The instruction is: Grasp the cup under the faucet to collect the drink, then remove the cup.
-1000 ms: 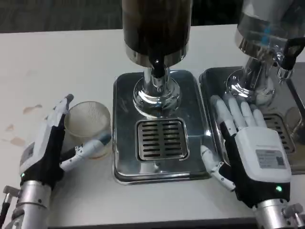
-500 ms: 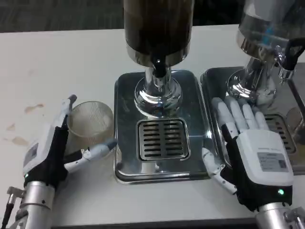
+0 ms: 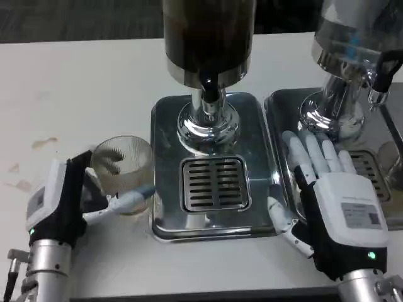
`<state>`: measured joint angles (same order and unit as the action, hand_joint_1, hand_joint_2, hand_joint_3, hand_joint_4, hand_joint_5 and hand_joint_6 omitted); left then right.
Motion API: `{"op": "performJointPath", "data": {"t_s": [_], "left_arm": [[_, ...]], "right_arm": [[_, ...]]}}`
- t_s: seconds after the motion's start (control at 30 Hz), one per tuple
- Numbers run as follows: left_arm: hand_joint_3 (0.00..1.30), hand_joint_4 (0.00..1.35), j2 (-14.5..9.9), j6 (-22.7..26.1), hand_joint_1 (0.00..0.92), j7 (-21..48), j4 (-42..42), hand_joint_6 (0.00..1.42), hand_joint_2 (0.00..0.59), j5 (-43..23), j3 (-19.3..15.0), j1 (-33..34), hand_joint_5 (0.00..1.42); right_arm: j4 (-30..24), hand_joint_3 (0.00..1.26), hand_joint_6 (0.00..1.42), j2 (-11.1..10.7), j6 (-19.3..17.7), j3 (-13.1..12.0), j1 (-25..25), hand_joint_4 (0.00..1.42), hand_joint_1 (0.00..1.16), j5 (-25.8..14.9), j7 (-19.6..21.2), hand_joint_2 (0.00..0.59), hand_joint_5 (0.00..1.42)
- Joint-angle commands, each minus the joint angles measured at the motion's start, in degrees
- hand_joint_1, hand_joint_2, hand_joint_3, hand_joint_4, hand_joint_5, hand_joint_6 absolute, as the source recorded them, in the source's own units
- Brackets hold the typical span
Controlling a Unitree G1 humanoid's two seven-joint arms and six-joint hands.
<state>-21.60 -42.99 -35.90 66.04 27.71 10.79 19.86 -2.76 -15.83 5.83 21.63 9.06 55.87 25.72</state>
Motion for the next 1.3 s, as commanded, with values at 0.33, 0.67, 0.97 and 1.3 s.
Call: {"op": "performJointPath", "data": {"t_s": [0.33, 0.67, 0.97, 1.3], "left_arm": [[0.87, 1.06, -0.36, -0.65, 0.735, -7.91, -1.58, 1.35, 0.0, 2.05, 0.26, -0.93, 1.19], [0.88, 1.05, -0.71, -2.73, 0.743, -8.93, -6.11, 1.35, 0.0, 2.25, 0.02, -1.23, 1.17], [0.87, 1.04, 0.59, -2.4, 0.737, -6.9, -10.82, 1.33, 0.0, 5.95, 3.09, 0.01, 1.15], [0.87, 1.04, 4.09, 1.05, 0.735, -8.37, -7.14, 1.31, 0.0, 10.75, 8.07, 5.01, 1.15]], "right_arm": [[0.03, 0.04, 0.0, 0.11, -0.28, -0.24, -0.68, 0.0, 0.1, -0.14, 0.0, 0.499, 0.0], [-0.25, 0.04, 0.01, -0.14, -0.2, -0.52, -0.65, 0.0, 0.1, -0.01, 0.13, 0.5, 0.0], [-0.51, 0.04, 0.02, 0.05, 0.24, -0.84, -0.56, 0.0, 0.1, 0.21, 0.52, 0.5, 0.0], [-1.27, 0.04, 0.02, 0.66, 1.19, -1.36, 0.49, 0.0, 0.1, 0.42, 1.15, 0.5, 0.0]]}}
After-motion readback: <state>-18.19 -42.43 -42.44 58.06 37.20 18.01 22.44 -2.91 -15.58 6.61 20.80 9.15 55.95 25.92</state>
